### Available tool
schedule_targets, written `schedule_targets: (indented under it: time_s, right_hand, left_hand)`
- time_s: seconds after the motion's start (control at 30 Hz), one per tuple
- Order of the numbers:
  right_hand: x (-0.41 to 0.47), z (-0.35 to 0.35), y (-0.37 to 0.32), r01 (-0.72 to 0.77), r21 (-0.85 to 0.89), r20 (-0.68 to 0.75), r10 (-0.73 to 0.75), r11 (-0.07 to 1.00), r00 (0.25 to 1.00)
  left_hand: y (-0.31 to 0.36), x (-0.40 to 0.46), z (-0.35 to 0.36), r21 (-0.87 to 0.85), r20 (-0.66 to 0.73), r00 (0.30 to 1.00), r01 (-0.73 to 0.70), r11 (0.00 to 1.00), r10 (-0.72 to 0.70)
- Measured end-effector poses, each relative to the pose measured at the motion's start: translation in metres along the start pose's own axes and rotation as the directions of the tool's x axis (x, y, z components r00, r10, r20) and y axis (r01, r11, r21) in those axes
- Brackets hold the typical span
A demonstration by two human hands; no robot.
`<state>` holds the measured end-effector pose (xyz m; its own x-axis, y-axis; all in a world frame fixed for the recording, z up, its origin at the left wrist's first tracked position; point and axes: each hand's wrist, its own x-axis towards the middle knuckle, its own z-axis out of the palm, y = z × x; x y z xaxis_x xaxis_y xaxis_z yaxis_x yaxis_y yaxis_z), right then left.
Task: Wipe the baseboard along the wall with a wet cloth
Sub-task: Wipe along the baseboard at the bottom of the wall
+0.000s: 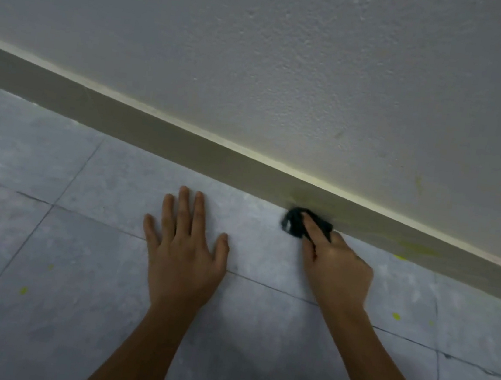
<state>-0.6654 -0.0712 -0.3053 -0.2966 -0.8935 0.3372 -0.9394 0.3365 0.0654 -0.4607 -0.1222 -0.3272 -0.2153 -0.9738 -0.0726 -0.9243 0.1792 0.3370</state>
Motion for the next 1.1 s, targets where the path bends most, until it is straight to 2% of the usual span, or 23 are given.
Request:
schedule_targets:
  time_s: [0.1, 0.17, 0.27, 0.33, 0.43, 0.53, 0.6, 0.73, 0.8, 0.87, 0.93, 1.03, 1.1]
  right_hand:
    - [-0.001, -0.001, -0.02, -0.069, 0.021, 0.073, 0.067, 0.997, 0.995]
    - [0.005, -0.001, -0.058, -0.031, 0.063, 0.122, 0.023, 0.998, 0.992]
    - [0.022, 0.004, -0.103, 0.042, 0.123, 0.102, -0.055, 0.991, 0.993]
    - [0.025, 0.005, -0.113, 0.062, 0.141, 0.092, -0.075, 0.988, 0.993]
    - [0.012, 0.004, -0.079, 0.068, 0.154, 0.099, -0.084, 0.986, 0.992]
    - [0.011, -0.003, -0.02, 0.077, 0.064, 0.021, -0.079, 0.995, 0.997]
    - [0.017, -0.014, 0.002, 0.122, 0.004, -0.098, -0.121, 0.992, 0.988]
    - [0.039, -0.024, -0.013, 0.178, -0.079, -0.364, -0.195, 0.981, 0.911]
    - [0.035, -0.013, -0.021, 0.157, -0.067, -0.331, -0.17, 0.985, 0.928]
    - [0.016, 0.004, -0.019, 0.143, -0.057, -0.18, -0.151, 0.988, 0.972]
    - [-0.002, 0.004, -0.007, 0.089, -0.028, -0.114, -0.091, 0.996, 0.989]
    - [0.009, -0.017, 0.007, 0.056, -0.047, -0.306, -0.068, 0.997, 0.95]
    - [0.021, -0.021, 0.0, 0.075, -0.011, -0.355, -0.074, 0.997, 0.932]
  left_hand:
    - [-0.001, 0.001, 0.001, 0.007, 0.006, 1.0, 0.0, 1.0, 0.0]
    - [-0.007, -0.001, 0.0, 0.011, 0.012, 1.0, 0.016, 1.0, -0.016]
    - [-0.009, -0.004, 0.0, 0.02, 0.008, 1.0, 0.013, 1.0, -0.013]
    - [-0.013, -0.006, 0.0, 0.04, 0.01, 1.0, 0.005, 0.999, -0.005]
    - [-0.014, -0.009, -0.002, 0.068, 0.036, 0.999, -0.015, 0.998, 0.013]
    - [-0.008, -0.002, -0.005, 0.027, 0.02, 1.0, -0.005, 1.0, 0.005]
    - [-0.005, 0.002, -0.006, 0.008, 0.012, 1.0, 0.004, 1.0, -0.004]
    - [-0.006, 0.002, -0.006, 0.013, 0.03, 0.999, 0.016, 1.0, -0.016]
    - [-0.003, 0.0, -0.005, 0.015, 0.029, 0.999, 0.017, 1.0, -0.017]
    - [-0.004, -0.001, -0.006, 0.03, 0.033, 0.999, 0.02, 0.999, -0.021]
    - [-0.005, -0.003, -0.007, 0.029, 0.054, 0.998, 0.016, 0.999, -0.017]
    - [-0.003, -0.001, -0.008, 0.009, 0.038, 0.999, 0.004, 1.0, -0.005]
    - [-0.005, -0.002, -0.006, 0.007, 0.038, 0.999, 0.024, 1.0, -0.024]
